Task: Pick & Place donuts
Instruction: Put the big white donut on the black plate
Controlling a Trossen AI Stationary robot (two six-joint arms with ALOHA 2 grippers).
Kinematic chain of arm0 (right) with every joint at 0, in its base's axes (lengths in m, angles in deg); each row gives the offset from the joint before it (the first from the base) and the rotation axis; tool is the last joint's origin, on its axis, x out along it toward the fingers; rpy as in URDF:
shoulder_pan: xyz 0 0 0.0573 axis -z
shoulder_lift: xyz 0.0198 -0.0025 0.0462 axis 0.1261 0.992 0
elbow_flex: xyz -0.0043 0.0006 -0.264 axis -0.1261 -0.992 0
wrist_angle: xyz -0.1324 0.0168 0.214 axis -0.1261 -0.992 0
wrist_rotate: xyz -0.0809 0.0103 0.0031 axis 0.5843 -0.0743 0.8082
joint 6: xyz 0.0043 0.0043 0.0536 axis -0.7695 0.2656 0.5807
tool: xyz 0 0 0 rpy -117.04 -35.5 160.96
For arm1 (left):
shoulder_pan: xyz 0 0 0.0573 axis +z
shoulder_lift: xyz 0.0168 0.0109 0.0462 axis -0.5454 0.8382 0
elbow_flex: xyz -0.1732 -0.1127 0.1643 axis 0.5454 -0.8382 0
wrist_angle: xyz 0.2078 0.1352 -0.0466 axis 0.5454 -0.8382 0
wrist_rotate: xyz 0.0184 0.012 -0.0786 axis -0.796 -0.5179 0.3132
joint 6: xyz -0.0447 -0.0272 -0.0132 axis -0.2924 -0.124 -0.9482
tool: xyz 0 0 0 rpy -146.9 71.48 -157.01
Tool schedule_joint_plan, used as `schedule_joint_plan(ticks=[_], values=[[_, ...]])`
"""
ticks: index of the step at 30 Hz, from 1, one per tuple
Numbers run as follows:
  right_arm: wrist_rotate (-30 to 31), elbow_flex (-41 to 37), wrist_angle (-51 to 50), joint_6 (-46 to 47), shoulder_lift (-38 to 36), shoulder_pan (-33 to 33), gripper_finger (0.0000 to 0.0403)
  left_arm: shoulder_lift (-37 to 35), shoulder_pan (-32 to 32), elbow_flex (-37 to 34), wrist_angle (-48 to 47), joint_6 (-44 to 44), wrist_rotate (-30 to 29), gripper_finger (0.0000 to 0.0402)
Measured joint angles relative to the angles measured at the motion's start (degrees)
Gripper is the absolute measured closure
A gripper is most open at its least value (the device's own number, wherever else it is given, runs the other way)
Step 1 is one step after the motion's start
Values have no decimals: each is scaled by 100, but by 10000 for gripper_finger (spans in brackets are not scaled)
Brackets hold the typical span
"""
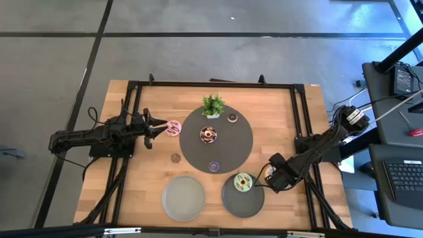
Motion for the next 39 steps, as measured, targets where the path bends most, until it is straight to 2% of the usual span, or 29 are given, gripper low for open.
schedule_joint_plan(ticks=[7, 10, 14, 20, 26, 32, 39], values=[[-25, 0, -15, -79, 0, 0, 392, 1, -1, 1, 2, 0, 0, 272], [-97, 141, -236, -147, 3, 0, 391, 1, 2, 0, 0, 0, 0, 272], [-54, 726, -729, -315, 7, -5, 395, 1, 2, -1, 2, 0, 0, 272], [378, 1704, -394, -841, 125, -10, 398, 1, 0, 0, 0, 0, -1, 272], [374, 2520, -370, -1478, 898, -31, 401, 0, 1, -1, 1, -1, 0, 272], [-101, 3002, -41, -2066, 1792, -65, 401, 1, 1, -1, 0, 0, 2, 272], [-266, 3177, -53, -2432, 2124, -90, 398, 0, 1, -1, 0, -2, 7, 272]])
